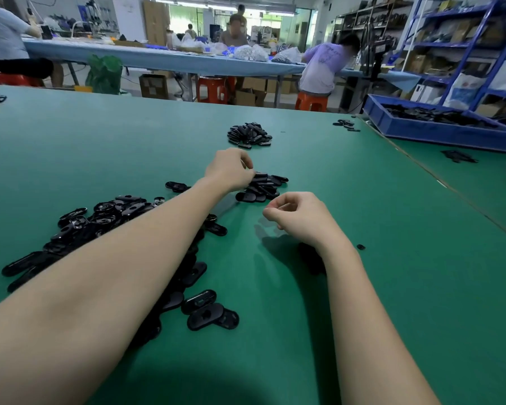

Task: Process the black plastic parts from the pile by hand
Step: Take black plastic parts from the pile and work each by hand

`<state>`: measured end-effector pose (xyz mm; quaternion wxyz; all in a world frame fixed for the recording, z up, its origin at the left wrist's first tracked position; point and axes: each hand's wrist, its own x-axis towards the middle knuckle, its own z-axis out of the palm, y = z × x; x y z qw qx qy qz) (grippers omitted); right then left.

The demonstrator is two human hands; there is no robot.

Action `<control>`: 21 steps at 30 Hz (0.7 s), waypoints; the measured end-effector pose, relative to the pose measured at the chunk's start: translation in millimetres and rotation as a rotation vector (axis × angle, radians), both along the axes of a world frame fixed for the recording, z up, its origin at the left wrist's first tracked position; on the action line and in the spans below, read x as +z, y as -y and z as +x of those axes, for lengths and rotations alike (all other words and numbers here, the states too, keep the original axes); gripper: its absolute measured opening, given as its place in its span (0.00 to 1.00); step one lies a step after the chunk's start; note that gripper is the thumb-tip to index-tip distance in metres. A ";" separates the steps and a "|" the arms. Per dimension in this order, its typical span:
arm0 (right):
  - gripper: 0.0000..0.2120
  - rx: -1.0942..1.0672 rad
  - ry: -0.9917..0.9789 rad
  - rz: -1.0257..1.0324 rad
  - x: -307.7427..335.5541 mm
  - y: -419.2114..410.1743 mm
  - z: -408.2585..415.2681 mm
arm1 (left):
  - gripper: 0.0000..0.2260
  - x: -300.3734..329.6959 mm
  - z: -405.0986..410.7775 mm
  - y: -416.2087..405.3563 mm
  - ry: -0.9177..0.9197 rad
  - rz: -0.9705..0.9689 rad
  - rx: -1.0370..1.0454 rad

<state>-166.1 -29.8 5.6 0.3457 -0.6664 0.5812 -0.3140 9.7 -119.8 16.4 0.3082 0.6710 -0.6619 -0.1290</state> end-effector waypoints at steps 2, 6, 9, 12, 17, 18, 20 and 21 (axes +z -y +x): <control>0.02 0.008 -0.004 0.006 0.6 -0.7 0.5 | 0.03 0.0 8.5 -11.0 -0.032 -0.035 0.001; 0.01 0.026 -0.035 0.008 2.8 -2.7 3.8 | 0.05 0.3 28.9 -52.7 -0.016 -0.027 -0.096; 0.02 0.035 -0.067 0.010 3.6 -3.9 5.5 | 0.08 1.1 39.5 -82.6 0.103 0.055 -0.199; 0.02 0.029 -0.089 0.014 4.5 -4.7 2.7 | 0.11 5.3 42.3 -98.2 0.242 0.098 -0.253; 0.02 0.019 -0.095 0.017 5.9 -5.0 -0.7 | 0.11 7.5 46.3 -106.1 0.410 0.251 -0.329; 0.02 0.019 -0.098 0.017 6.4 -5.2 -1.4 | 0.11 7.4 46.4 -106.3 0.426 0.267 -0.338; 0.02 0.014 -0.100 0.016 7.8 -6.0 -3.5 | 0.12 7.3 45.4 -105.6 0.439 0.265 -0.350; 0.03 0.011 -0.105 0.014 8.5 -6.0 -5.1 | 0.11 7.3 44.6 -105.5 0.439 0.256 -0.353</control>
